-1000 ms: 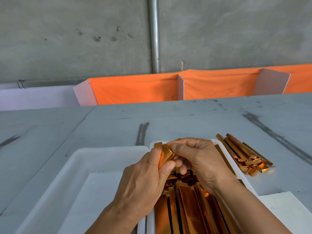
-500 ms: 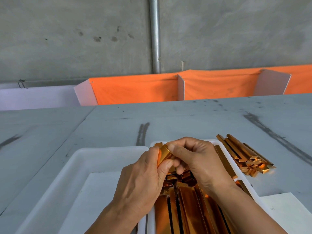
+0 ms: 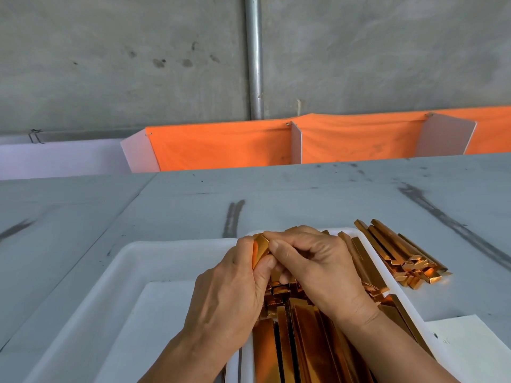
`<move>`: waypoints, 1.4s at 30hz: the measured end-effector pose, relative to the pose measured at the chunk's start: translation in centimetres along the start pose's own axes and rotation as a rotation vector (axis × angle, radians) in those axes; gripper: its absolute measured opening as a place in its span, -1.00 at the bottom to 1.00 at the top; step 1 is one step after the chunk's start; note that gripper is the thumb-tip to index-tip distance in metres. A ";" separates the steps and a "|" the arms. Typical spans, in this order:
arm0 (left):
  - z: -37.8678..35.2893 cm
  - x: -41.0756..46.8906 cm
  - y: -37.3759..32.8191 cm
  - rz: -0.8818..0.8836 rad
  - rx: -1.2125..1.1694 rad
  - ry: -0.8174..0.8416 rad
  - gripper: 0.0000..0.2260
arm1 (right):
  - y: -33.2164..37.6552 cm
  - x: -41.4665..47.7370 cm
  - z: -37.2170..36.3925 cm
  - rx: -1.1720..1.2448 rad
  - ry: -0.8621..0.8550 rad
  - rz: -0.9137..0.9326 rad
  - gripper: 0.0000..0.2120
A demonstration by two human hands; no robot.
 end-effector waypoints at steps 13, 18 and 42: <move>0.0 0.1 -0.3 0.010 0.009 -0.007 -0.62 | -0.1 0.2 0.1 0.159 -0.007 -0.110 -0.85; 0.5 0.2 -0.7 -0.004 0.023 -0.029 -0.54 | 0.5 0.2 -0.1 0.196 -0.013 -0.048 -0.89; 0.5 0.0 -1.6 -0.026 -0.059 -0.023 -0.58 | 1.0 0.0 0.1 0.121 -0.038 0.067 -0.90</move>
Point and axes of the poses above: each hand's wrist, its own x-axis towards the middle knuckle, its own z-axis out of the back of the hand, y = z × x, the point moved 4 cm from there along x, towards the middle knuckle, and after that the axes turned 5 degrees about x, right-handed, at the moved point
